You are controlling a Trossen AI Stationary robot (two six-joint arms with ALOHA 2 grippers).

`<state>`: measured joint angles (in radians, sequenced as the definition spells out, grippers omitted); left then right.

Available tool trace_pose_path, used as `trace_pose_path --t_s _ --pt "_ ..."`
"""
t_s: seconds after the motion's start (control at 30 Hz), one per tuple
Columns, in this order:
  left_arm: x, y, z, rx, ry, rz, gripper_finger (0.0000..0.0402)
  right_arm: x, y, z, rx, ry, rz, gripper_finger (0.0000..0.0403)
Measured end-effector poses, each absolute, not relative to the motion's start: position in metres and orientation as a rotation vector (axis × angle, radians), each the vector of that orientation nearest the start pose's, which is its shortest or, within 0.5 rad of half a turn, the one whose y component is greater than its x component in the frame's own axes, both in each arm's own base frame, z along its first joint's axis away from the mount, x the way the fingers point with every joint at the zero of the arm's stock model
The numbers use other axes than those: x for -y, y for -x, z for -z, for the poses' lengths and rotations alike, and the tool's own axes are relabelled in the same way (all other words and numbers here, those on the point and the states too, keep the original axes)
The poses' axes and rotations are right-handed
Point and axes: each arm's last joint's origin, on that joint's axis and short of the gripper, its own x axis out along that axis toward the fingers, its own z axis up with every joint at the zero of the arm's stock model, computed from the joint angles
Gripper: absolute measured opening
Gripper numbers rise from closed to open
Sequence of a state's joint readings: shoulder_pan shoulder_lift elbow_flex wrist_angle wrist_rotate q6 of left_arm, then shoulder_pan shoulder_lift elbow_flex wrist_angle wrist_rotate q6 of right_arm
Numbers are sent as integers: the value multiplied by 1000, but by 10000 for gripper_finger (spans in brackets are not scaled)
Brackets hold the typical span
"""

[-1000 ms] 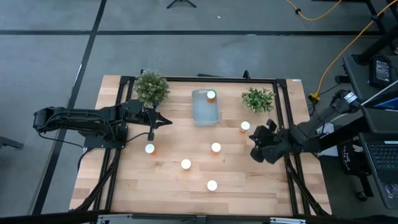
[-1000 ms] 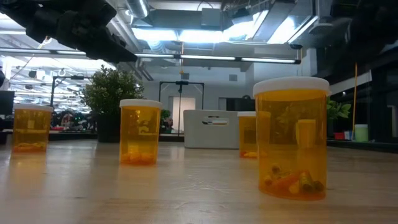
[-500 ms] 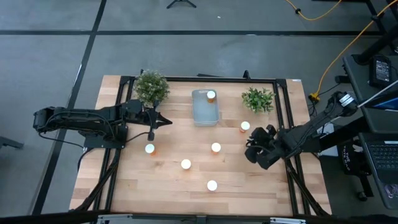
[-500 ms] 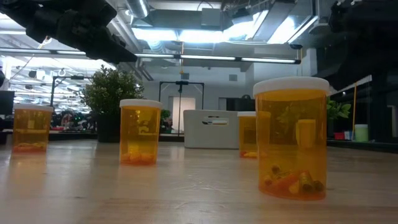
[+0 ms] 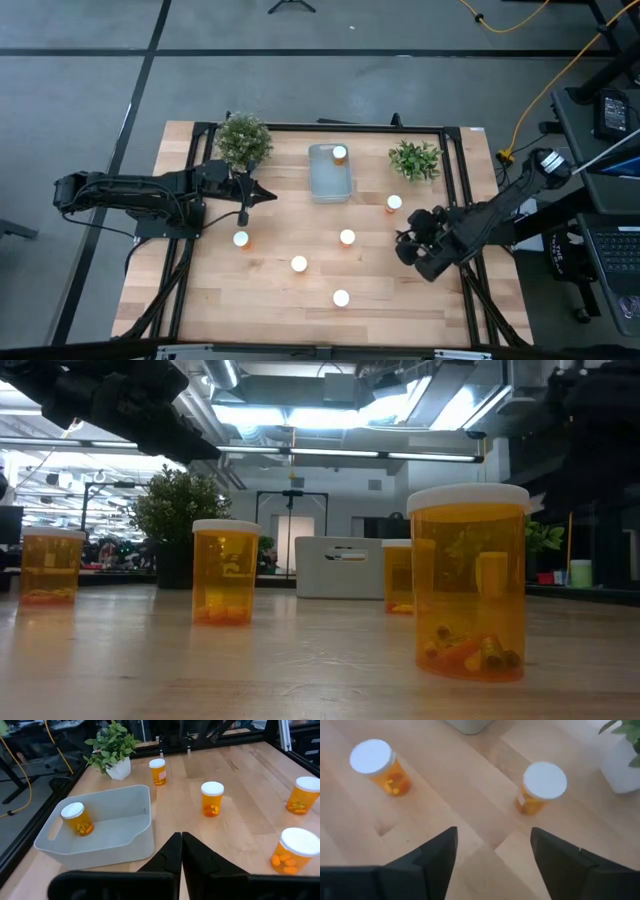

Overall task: Pick and place pill bottles into a basket
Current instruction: Put the orange pill bottle into the gray bin

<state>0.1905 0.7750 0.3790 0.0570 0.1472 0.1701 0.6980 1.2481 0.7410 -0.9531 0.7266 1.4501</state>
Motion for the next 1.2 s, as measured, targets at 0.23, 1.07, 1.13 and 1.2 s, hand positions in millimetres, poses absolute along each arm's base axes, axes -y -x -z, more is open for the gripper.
trace_pose_path --t_s 0.23,1.07,1.13,1.2 --pt "-28 -169 -217 -337 -108 -15 5 -108 -139 -166 -717 -425 738 260" --pt "-28 -169 -217 -337 -93 -17 4 -68 -167 -162 -700 -523 922 261" --pt "-28 -169 -217 -337 -93 -17 5 -65 -170 -161 -712 -549 933 261" --pt "-28 -169 -217 -337 -93 -18 7 -61 -172 -161 -721 -554 937 261"
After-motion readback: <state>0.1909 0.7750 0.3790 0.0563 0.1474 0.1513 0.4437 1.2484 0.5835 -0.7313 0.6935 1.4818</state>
